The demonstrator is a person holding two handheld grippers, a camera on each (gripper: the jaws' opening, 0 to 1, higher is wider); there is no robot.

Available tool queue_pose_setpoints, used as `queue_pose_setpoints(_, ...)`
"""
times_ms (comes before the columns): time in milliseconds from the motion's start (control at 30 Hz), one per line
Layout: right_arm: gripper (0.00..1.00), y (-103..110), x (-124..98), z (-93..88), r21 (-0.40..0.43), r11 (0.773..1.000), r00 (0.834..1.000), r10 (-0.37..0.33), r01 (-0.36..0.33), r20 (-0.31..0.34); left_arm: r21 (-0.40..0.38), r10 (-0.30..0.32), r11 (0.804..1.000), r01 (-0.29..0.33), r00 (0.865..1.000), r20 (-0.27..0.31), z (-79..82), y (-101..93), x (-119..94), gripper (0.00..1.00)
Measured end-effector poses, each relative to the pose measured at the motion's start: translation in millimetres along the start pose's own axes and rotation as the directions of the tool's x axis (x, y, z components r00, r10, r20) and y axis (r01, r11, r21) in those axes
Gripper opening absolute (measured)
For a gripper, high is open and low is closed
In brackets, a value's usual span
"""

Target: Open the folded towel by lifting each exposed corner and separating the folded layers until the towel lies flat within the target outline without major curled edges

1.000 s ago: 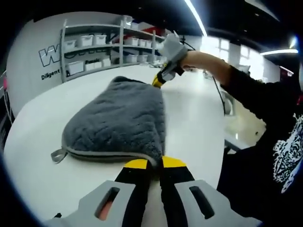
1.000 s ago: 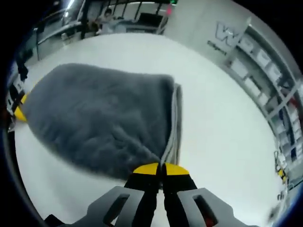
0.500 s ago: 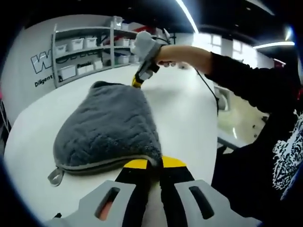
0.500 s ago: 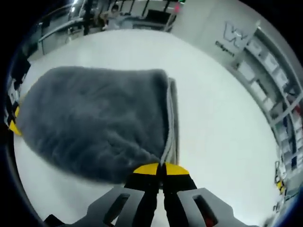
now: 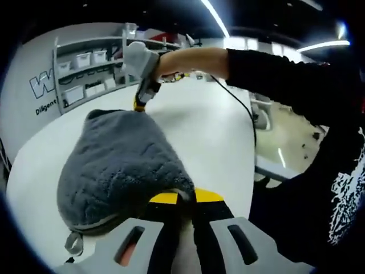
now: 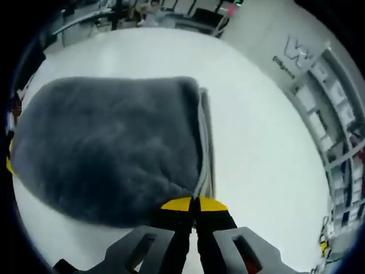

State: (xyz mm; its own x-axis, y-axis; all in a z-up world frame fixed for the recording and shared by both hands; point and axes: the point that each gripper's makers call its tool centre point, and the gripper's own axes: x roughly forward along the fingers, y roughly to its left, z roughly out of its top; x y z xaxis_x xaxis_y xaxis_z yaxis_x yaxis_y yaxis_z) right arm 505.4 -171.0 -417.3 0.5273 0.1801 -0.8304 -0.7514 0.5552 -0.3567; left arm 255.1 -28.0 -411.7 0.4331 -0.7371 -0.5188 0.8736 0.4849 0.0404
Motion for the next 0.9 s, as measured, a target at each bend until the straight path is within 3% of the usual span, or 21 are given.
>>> queue_pose_setpoints(167,0.0,-1,7,12.6,-0.037,0.999,1.0,0.015,-0.015,-0.005,0.029,-0.004,1.0,0.005,1.0,-0.004,3.9,-3.8,6,0.05)
queue_pose_setpoints(567,0.0,-3,20,39.1,-0.053,0.998,0.998,0.026,-0.023,0.054,0.068,-0.01,0.998,0.009,1.0,0.004,11.6,-6.2,18,0.05)
queue_pose_setpoints(767,0.0,-3,28,54.5,-0.127,0.992,0.998,0.027,-0.019,0.058,0.071,-0.008,0.997,0.007,1.0,0.01,15.1,-3.8,23,0.05)
queue_pose_setpoints(900,0.0,-3,32,64.5,-0.119,0.993,0.997,0.035,-0.026,0.071,0.079,0.005,0.997,-0.006,1.0,0.012,17.7,-4.1,29,0.05)
